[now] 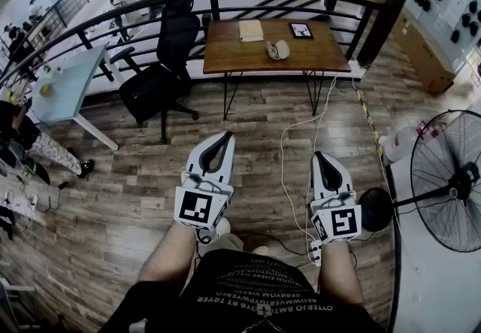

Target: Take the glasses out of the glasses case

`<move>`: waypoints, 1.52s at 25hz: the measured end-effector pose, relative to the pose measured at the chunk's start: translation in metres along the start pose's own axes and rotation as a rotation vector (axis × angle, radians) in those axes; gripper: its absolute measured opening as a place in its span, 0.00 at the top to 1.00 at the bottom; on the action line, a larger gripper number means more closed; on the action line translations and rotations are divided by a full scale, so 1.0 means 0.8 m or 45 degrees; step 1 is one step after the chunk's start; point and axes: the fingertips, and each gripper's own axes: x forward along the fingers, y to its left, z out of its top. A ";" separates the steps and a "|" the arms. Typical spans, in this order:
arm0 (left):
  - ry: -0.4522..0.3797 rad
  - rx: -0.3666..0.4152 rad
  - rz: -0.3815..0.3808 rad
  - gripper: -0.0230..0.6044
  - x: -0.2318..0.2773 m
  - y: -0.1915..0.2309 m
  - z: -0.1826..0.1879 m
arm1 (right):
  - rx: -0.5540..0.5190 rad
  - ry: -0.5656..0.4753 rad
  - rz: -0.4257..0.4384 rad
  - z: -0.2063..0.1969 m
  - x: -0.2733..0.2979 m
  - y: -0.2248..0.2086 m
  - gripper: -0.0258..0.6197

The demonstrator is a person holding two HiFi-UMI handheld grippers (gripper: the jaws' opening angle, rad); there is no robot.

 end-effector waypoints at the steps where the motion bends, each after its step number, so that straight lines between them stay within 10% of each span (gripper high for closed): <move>1: -0.002 -0.002 -0.002 0.92 0.000 -0.003 -0.002 | 0.001 0.002 0.001 -0.003 -0.003 0.000 0.96; 18: 0.026 -0.008 0.046 0.92 0.018 0.005 -0.022 | 0.027 0.004 0.020 -0.022 0.010 -0.015 0.92; 23: 0.020 0.002 0.007 0.92 0.050 0.025 -0.032 | 0.021 0.019 0.030 -0.032 0.048 -0.013 0.74; 38: 0.028 0.001 -0.074 0.92 0.188 0.136 -0.061 | 0.051 0.041 -0.026 -0.050 0.214 -0.051 0.72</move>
